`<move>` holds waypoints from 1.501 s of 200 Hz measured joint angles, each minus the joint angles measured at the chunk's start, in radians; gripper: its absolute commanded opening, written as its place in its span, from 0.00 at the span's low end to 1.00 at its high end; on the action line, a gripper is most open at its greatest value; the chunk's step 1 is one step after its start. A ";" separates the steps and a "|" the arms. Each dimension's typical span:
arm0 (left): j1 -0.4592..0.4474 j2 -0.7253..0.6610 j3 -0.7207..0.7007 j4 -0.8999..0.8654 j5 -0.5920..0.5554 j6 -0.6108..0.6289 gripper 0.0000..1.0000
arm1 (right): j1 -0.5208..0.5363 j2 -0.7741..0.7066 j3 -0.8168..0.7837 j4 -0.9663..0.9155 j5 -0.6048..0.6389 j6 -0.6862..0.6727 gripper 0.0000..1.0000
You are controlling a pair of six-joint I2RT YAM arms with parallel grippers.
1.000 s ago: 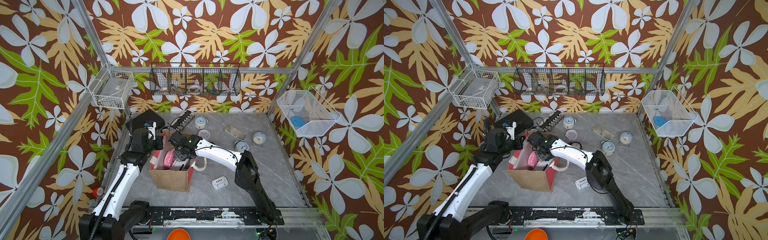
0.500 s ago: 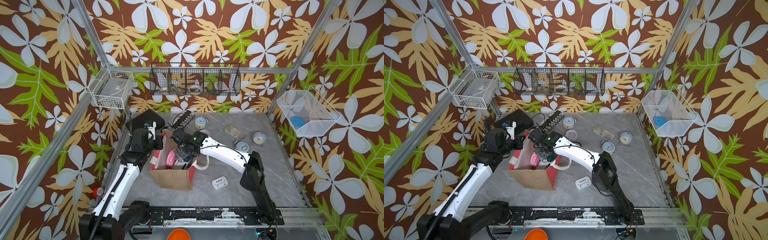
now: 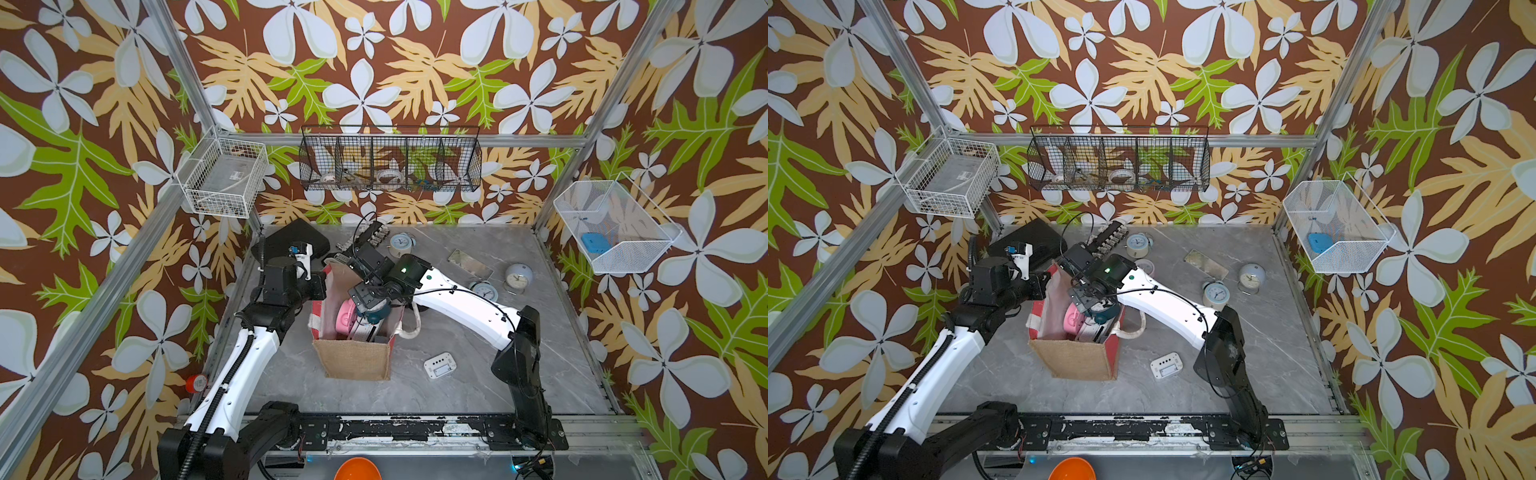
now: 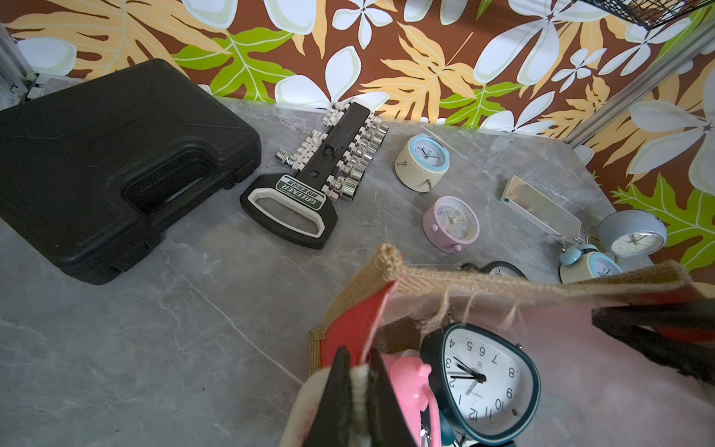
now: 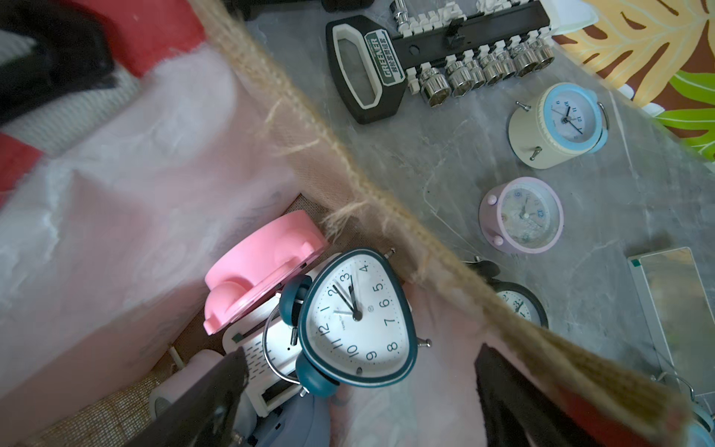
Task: Put the alarm clock into the canvas bag
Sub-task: Pick up the alarm from the center of the board.
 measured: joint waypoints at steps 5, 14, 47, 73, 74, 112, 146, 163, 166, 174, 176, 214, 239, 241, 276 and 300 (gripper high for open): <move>0.000 -0.001 0.000 0.000 -0.001 0.000 0.00 | 0.000 -0.007 0.002 0.000 0.000 0.000 0.92; 0.000 -0.003 0.000 -0.002 -0.004 0.000 0.00 | -0.001 -0.023 0.003 0.000 0.002 0.000 0.92; 0.000 -0.006 0.000 -0.007 -0.018 0.000 0.00 | -0.010 -0.101 0.001 0.010 0.023 -0.003 0.92; 0.000 -0.006 0.000 -0.008 -0.024 0.000 0.00 | -0.044 -0.179 -0.045 0.047 0.053 -0.004 0.92; 0.000 -0.006 0.000 -0.008 -0.024 0.000 0.00 | -0.047 -0.184 -0.049 0.050 0.053 -0.004 0.92; 0.000 -0.006 0.000 -0.008 -0.028 0.000 0.00 | -0.141 -0.278 -0.182 0.101 0.071 -0.002 0.92; 0.000 -0.006 0.000 -0.008 -0.028 0.000 0.00 | -0.220 -0.328 -0.304 0.142 0.066 0.008 0.92; 0.000 -0.005 0.000 -0.008 -0.028 0.000 0.00 | -0.254 -0.346 -0.365 0.165 0.054 0.012 0.91; 0.000 -0.005 0.000 -0.008 -0.028 0.000 0.00 | -0.260 -0.349 -0.376 0.172 0.050 0.014 0.91; 0.000 -0.005 0.000 -0.008 -0.028 0.000 0.00 | -0.277 -0.356 -0.405 0.186 0.037 0.023 0.91; 0.000 -0.005 0.000 -0.008 -0.028 0.000 0.00 | -0.280 -0.356 -0.410 0.188 0.036 0.024 0.91; 0.000 -0.005 0.001 -0.008 -0.027 0.000 0.00 | -0.349 -0.363 -0.512 0.246 0.008 0.040 0.91; 0.000 -0.004 0.001 -0.008 -0.026 0.000 0.00 | -0.389 -0.347 -0.576 0.290 -0.018 0.058 0.91; 0.000 -0.004 0.001 -0.008 -0.026 0.000 0.00 | -0.391 -0.344 -0.580 0.293 -0.019 0.060 0.91; 0.000 -0.004 0.002 -0.009 -0.026 0.000 0.00 | -0.408 -0.269 -0.618 0.330 -0.072 0.082 0.92; 0.000 -0.003 0.004 -0.011 -0.025 0.000 0.00 | -0.409 -0.219 -0.632 0.357 -0.097 0.092 0.93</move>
